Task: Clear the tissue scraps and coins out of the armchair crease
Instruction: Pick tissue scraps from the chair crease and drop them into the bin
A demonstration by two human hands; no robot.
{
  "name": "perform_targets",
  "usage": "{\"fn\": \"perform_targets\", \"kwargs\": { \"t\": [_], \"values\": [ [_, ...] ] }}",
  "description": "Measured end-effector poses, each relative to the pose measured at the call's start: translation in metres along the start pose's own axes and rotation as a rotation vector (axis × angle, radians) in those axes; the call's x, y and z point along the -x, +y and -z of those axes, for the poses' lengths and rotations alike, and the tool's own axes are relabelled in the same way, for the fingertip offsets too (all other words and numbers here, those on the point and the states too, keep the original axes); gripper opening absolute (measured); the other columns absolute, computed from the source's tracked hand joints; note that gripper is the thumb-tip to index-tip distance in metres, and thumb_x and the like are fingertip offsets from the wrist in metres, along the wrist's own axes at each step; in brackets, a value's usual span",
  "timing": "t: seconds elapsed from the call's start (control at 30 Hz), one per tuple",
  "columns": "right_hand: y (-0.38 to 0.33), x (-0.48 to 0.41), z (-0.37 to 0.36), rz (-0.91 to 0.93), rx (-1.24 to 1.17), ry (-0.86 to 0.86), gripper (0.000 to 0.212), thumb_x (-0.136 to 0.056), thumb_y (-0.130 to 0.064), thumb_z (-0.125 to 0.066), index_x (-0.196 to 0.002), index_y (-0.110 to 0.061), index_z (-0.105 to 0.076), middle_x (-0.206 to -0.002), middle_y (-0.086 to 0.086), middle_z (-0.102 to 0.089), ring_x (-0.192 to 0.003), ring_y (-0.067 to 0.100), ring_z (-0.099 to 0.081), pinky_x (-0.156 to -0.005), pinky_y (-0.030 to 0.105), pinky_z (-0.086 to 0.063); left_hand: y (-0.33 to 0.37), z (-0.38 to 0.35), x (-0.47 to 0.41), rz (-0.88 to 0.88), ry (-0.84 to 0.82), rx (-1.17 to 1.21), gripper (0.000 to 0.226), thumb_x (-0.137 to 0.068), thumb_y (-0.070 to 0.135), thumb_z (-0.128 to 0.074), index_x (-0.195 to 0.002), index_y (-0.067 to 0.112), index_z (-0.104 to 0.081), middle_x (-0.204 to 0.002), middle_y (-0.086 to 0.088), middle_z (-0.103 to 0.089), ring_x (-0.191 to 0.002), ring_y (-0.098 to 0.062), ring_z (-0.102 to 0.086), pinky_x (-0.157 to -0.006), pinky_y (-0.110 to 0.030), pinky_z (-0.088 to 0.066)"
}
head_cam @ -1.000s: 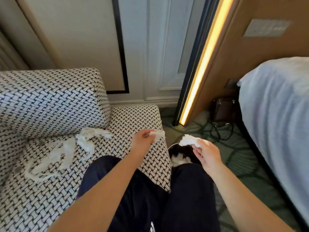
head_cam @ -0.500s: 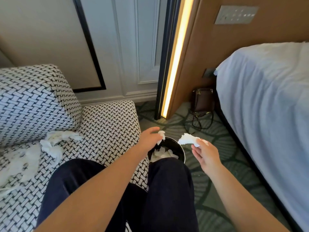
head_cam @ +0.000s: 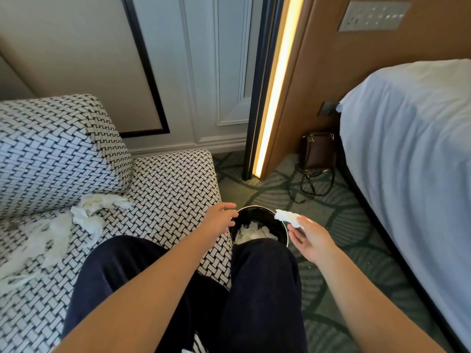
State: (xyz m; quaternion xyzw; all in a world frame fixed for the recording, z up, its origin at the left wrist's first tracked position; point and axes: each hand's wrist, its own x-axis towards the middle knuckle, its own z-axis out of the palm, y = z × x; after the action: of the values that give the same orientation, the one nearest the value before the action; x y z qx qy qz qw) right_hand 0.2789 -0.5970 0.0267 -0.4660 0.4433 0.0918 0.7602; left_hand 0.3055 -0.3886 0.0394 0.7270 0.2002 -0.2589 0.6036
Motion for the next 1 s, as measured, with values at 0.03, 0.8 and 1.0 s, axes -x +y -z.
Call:
{"fn": "perform_targets", "kwargs": {
  "t": [0.03,0.8,1.0],
  "values": [
    [-0.001,0.000,-0.002,-0.002,0.006,-0.026,0.030,-0.096,-0.010,-0.052,-0.126,-0.007,-0.050,-0.131,0.016,-0.053,-0.104,0.023,-0.058,-0.092,0.032,-0.047,0.000,0.001,0.000,0.002,0.005,-0.001,0.034,-0.092,0.012,-0.055,-0.125,0.017,-0.057,-0.117,-0.002,-0.059,-0.100,-0.017,-0.058,-0.080,-0.028,-0.043],
    [-0.008,0.051,-0.063,0.096,0.260,-0.213,0.035,-0.101,-0.020,-0.042,-0.133,-0.007,-0.049,-0.130,0.013,-0.057,-0.118,0.027,-0.055,-0.106,0.039,-0.040,0.004,0.060,0.021,-0.048,0.051,0.176,0.026,-0.092,0.012,-0.056,-0.117,0.018,-0.062,-0.112,0.000,-0.065,-0.102,-0.015,-0.061,-0.090,-0.032,-0.047],
    [0.013,0.074,-0.126,0.133,0.269,-0.304,0.032,-0.100,-0.019,-0.044,-0.127,-0.006,-0.054,-0.120,0.010,-0.062,-0.112,0.025,-0.059,-0.103,0.036,-0.043,0.002,0.122,0.045,-0.138,0.109,0.286,0.015,-0.092,0.015,-0.057,-0.100,0.025,-0.065,-0.108,0.002,-0.068,-0.100,-0.016,-0.064,-0.095,-0.034,-0.047]
  ]
}}
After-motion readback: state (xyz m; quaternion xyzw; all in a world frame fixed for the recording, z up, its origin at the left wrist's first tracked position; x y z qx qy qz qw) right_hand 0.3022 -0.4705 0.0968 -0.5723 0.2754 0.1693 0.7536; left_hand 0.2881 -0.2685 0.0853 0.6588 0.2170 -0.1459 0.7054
